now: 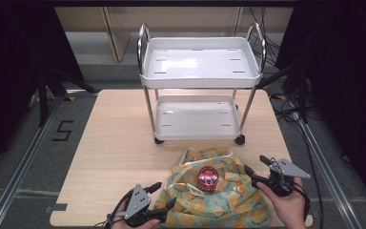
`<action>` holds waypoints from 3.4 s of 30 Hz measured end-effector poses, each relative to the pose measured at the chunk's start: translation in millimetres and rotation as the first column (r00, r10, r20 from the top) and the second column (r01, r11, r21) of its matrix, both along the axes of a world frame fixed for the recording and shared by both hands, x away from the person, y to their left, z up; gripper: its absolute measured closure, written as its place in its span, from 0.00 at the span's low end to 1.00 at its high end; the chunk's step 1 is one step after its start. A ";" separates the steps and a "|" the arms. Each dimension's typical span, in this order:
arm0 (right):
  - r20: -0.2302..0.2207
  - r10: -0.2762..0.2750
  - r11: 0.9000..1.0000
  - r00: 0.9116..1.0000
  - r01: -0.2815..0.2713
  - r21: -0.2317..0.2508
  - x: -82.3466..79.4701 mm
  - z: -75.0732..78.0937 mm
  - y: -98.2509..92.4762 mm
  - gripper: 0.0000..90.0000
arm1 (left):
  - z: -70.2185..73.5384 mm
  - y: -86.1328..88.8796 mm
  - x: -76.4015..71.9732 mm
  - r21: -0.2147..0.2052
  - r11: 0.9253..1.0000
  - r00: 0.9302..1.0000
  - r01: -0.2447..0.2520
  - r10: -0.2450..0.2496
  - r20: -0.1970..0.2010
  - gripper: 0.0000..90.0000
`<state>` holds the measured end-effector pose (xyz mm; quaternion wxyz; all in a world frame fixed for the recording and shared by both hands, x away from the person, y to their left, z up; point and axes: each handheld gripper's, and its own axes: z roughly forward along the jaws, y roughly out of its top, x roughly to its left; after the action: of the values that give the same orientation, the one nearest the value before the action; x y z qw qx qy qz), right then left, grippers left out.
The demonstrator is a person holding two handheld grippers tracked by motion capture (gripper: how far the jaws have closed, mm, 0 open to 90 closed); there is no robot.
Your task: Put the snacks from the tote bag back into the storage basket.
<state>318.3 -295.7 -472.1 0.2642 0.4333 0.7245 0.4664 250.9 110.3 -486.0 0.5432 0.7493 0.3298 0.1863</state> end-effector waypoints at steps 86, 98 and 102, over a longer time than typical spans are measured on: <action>0.032 0.002 0.999 0.999 -0.001 -0.037 2.9 0.8 -2.3 0.32 | 20.1 -97.5 49.5 0.159 0.978 0.985 0.136 -0.115 -0.131 0.28; 0.032 0.008 0.999 0.999 -0.007 -0.049 3.3 0.0 -2.2 0.32 | 10.2 -104.4 57.5 0.207 0.966 0.977 0.153 -0.116 -0.180 0.21; 0.025 0.008 0.999 1.000 -0.006 -0.044 3.3 -0.2 -1.9 0.32 | 10.5 -107.0 59.6 0.200 0.969 0.978 0.148 -0.112 -0.178 0.21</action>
<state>321.6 -297.6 -472.3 0.2813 0.4189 0.7326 0.4568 310.5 3.4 -475.5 0.4421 0.8358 0.3020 0.1214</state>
